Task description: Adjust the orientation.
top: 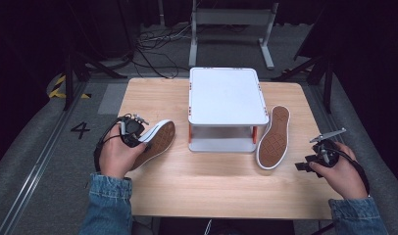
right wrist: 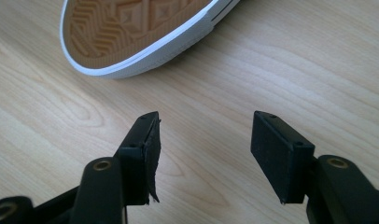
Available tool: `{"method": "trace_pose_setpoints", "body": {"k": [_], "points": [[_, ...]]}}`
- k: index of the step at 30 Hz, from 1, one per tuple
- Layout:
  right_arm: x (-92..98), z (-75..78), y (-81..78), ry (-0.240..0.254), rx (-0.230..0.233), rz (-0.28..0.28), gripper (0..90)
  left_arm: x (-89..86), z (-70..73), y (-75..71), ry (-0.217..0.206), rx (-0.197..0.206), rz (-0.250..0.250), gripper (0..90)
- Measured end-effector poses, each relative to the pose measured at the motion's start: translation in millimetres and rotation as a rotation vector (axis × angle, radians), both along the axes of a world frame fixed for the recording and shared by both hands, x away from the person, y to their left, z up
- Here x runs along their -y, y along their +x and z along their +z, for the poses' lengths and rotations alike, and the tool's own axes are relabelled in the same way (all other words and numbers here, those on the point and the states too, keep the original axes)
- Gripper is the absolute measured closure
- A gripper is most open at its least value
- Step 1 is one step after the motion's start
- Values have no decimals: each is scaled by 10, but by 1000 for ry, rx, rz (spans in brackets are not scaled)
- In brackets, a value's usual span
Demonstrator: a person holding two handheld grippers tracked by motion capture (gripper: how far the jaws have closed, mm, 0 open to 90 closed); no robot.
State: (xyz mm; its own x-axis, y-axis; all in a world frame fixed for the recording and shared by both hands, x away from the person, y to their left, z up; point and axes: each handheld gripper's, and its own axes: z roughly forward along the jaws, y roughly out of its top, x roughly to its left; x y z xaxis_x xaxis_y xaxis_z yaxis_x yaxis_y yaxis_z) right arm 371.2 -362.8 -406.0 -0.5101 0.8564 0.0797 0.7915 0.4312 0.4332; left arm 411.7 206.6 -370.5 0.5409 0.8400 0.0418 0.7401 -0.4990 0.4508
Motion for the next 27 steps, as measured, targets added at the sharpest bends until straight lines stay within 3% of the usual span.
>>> {"method": "trace_pose_setpoints", "body": {"k": [2, 5, 7, 9, 10, 11, 12, 13, 14, 15, 19, 23, 24, 26, 27], "points": [[-24, -17, -17, 10, -9, 11, 435, -4, -42, 62, -17, 5, 33, 522], [-22, -25, -40, 2, -13, 13, 435, -19, -87, 117, -53, -33, 93, 519], [-5, -29, -53, 2, -11, 2, 435, 6, -99, 107, -28, -41, 93, 514], [9, -23, -56, -2, -12, -2, 435, 100, -133, 83, 25, -94, 89, 513], [7, -23, -56, -1, -8, -5, 434, 100, -133, 83, 25, -94, 89, 514], [2, -20, -55, -3, -8, -4, 433, 169, -179, 68, 56, -168, 56, 515], [-4, -20, -54, 0, -6, -3, 433, 197, -207, 52, 49, -218, 48, 517], [-4, -20, -54, 0, -6, -3, 433, 197, -207, 52, 49, -218, 48, 530], [-12, -18, -52, -2, -5, 1, 432, 195, -206, 35, 8, -200, 26, 530], [-21, -10, -50, -1, -4, 4, 431, 201, -205, 19, -2, -192, 19, 540], [-20, 0, -41, -1, 1, 5, 430, 263, -192, -22, 23, -175, 7, 541], [-36, -7, -28, -1, 2, 9, 429, 304, -140, -69, -34, -186, -43, 536], [-38, -9, -24, -2, 1, 10, 428, 314, -112, -88, -71, -187, -57, 575], [-45, -17, -20, -3, -1, 9, 427, 357, -93, -105, -192, -228, -124, 655], [-50, -22, -19, -2, -4, 8, 427, 416, -113, -112, -195, -257, -143, 670]]}}
